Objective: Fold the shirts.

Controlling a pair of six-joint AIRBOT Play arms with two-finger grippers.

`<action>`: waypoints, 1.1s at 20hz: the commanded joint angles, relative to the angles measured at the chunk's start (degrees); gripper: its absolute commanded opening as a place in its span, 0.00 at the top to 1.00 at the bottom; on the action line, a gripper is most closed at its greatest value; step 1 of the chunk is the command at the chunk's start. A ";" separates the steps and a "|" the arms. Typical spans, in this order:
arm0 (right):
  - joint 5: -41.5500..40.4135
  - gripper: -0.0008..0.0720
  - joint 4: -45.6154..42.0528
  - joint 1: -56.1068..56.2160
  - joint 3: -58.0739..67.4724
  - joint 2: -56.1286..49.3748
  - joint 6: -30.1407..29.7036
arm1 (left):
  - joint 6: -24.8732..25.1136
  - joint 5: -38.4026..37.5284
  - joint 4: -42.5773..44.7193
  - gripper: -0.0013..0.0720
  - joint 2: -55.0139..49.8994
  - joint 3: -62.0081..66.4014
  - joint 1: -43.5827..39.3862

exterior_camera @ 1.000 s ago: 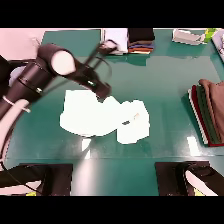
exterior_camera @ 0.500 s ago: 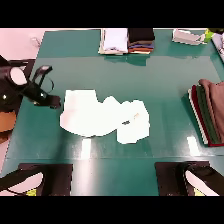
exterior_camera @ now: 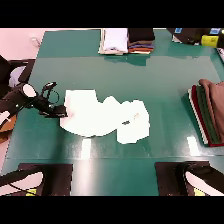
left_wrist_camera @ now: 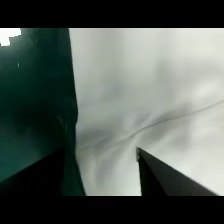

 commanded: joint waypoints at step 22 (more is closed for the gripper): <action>0.85 0.37 -8.37 6.34 -55.39 -1.05 13.88 | 3.15 -2.56 -1.46 0.95 2.73 6.97 -0.37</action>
